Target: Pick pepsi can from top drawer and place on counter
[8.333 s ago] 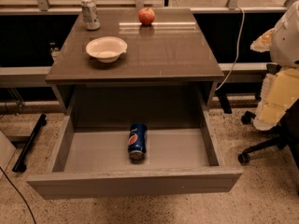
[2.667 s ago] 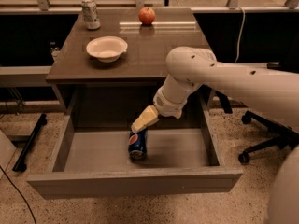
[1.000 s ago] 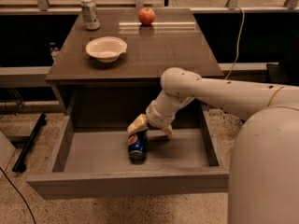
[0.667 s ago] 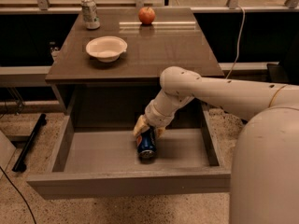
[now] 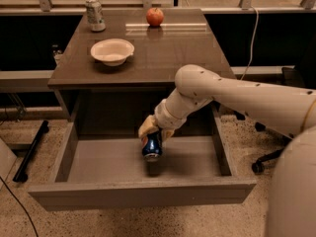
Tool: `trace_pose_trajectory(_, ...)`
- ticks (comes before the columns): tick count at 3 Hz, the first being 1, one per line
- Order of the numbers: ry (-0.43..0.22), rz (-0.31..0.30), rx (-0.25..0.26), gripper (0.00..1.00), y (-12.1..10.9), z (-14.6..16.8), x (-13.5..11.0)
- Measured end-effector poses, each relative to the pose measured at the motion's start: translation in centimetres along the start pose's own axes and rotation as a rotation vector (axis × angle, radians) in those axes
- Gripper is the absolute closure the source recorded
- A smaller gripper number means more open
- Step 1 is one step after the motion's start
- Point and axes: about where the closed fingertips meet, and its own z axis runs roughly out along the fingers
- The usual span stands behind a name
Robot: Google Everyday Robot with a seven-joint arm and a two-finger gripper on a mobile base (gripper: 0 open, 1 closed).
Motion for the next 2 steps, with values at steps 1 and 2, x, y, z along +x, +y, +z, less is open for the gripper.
trace_pose_trajectory(1, -0.053, -0.095, -0.059, 1.00, 0.2, -3.1, 0.5)
trace_pose_trajectory(2, -0.133, -0.245, -0.078, 1.00, 0.1, -7.6, 2.0)
